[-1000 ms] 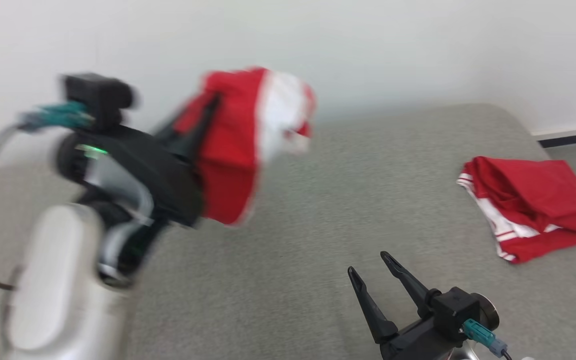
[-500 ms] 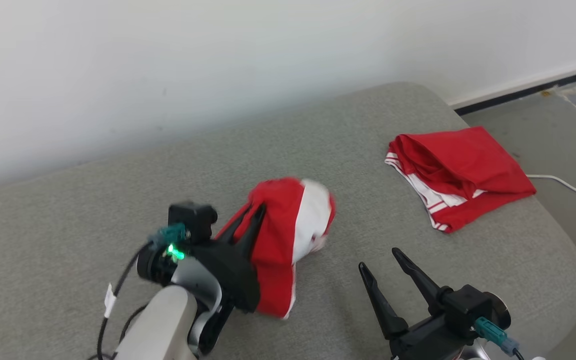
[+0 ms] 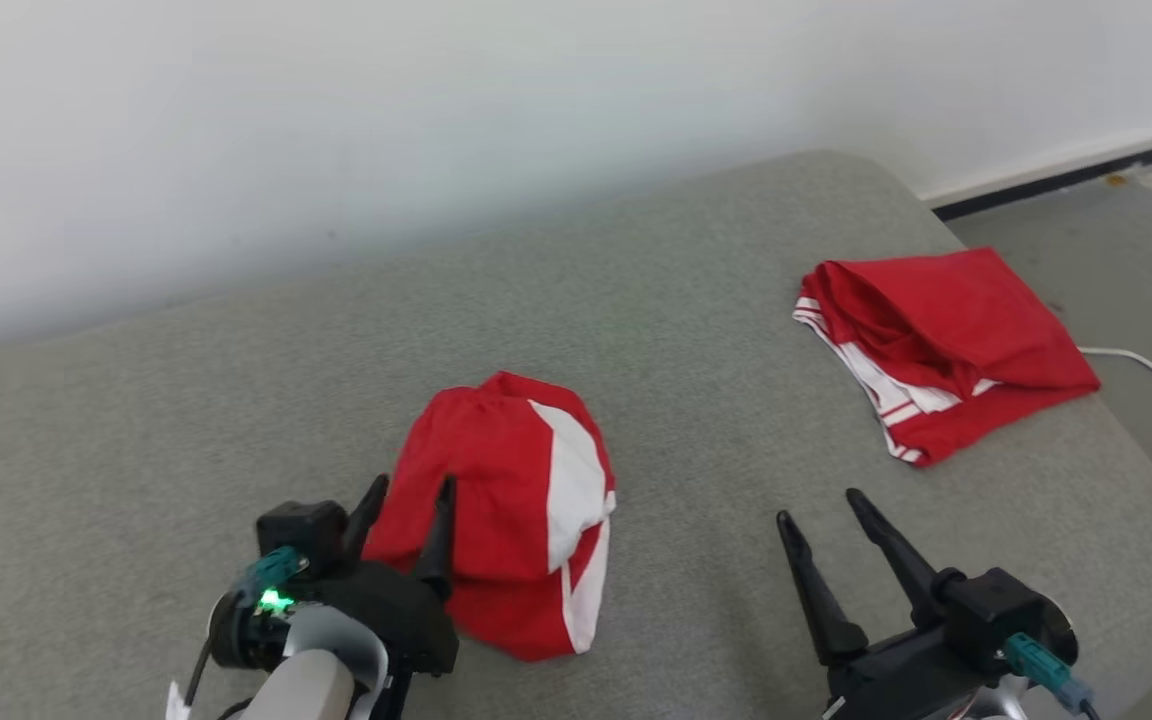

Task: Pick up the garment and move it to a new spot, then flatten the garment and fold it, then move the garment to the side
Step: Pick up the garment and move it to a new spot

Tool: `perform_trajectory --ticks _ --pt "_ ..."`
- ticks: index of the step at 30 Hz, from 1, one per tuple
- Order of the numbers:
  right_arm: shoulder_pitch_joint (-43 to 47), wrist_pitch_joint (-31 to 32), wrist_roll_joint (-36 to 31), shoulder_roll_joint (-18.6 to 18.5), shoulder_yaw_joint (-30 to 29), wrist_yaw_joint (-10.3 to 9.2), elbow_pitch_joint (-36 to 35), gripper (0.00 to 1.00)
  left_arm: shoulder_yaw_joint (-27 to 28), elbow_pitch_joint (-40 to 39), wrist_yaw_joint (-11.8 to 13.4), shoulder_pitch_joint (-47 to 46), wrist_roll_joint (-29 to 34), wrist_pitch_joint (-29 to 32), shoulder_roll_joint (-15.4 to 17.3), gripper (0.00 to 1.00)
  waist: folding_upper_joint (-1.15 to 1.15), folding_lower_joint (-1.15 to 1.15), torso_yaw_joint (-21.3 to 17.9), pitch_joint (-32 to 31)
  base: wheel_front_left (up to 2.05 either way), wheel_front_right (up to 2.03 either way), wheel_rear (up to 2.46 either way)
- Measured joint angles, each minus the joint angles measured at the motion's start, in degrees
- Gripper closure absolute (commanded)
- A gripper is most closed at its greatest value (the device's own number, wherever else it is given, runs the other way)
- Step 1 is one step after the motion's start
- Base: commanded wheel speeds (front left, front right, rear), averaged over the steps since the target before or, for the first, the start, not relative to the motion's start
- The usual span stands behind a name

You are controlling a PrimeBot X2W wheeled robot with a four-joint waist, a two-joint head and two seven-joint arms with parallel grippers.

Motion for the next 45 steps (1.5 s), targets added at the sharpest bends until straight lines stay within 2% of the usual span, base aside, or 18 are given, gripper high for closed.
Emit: perform_trajectory --ticks 2,4,5,7,12,19,23,28,45 --pt "0.37 -0.07 -0.43 0.13 -1.6 0.0 -0.38 0.0 2.41 -3.44 0.64 2.0 -0.3 -0.42 0.01 0.0 0.0 0.0 1.36 -0.52 0.0 0.0 0.0" --pt "1.05 -0.23 -0.69 0.23 -3.27 0.0 -0.62 0.0 5.58 -10.21 2.72 4.95 1.52 -0.53 0.32 0.0 0.0 0.0 2.83 -1.08 0.0 0.0 0.0" --pt "1.05 -0.23 -0.69 0.23 -3.27 0.0 -0.62 0.0 5.58 -10.21 2.72 4.95 1.52 -0.53 0.32 0.0 0.0 0.0 2.83 -1.08 0.0 0.0 0.0" --pt "1.63 -0.23 -1.08 0.3 -5.05 0.0 -0.83 0.0 8.24 -16.19 3.48 8.48 3.63 -0.59 0.66 0.0 0.0 -0.01 4.35 -1.59 0.0 0.0 0.0" --pt "3.16 -0.33 -2.11 0.56 -9.17 0.0 -0.87 0.0 13.15 -26.39 3.85 17.91 8.68 -0.6 0.75 0.0 0.0 -0.01 8.29 -2.74 0.0 0.0 0.0" --pt "5.31 -0.52 -3.58 1.69 -13.15 0.0 0.75 0.0 19.13 -32.65 3.03 26.64 13.23 -0.64 0.75 0.0 0.0 -0.01 12.58 -4.46 0.0 0.0 0.0" --pt "6.75 -0.77 -4.15 2.57 -14.38 0.0 3.28 0.0 21.65 -34.17 1.18 30.73 15.58 -0.64 0.55 0.0 0.0 -0.01 14.57 -5.57 0.0 0.0 0.0" --pt "7.63 -1.04 -4.58 3.43 -14.74 0.0 4.38 0.0 21.74 -35.0 1.31 33.72 17.44 -0.64 -0.08 0.0 0.0 -0.01 15.5 -6.32 0.0 0.0 0.0" --pt "7.36 -1.16 -4.58 4.02 -13.68 0.0 5.14 0.0 21.61 -34.28 0.52 33.11 17.72 -0.64 -0.52 0.0 0.0 -0.01 14.71 -6.15 0.0 0.0 0.0"
